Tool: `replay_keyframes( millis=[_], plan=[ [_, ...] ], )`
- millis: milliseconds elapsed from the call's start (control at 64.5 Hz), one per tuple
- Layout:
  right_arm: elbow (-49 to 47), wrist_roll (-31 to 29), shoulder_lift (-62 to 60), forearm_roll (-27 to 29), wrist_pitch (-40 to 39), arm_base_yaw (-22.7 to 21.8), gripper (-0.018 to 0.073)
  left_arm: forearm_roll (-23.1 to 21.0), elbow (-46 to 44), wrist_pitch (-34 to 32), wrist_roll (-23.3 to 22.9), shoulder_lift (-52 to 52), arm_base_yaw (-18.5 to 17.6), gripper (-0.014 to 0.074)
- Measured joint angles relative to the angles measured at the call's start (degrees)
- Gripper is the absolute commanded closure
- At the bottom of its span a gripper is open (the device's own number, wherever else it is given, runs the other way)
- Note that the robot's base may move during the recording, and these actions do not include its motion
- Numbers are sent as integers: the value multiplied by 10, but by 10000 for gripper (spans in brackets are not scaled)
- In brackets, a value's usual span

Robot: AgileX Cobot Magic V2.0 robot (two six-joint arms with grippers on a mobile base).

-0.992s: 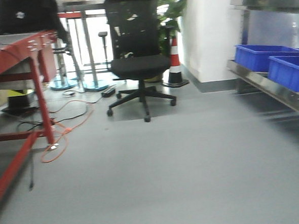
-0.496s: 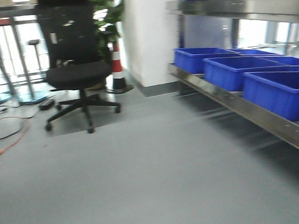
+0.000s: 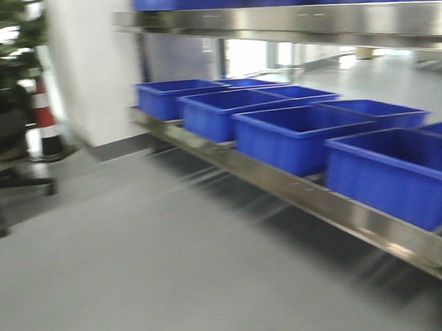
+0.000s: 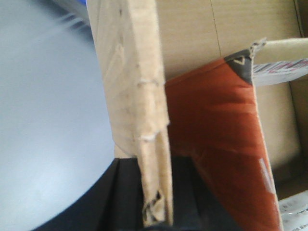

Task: Stack two boxes on right shelf middle
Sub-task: 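Turn the base toward the steel shelf rack with blue bins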

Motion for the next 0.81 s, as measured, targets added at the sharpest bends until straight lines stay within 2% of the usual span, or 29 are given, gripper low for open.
replay_keyframes(
  millis=[806],
  plan=[
    [0, 0, 0, 0, 0, 0, 713, 0, 0, 0, 0, 0, 0, 708]
  ],
)
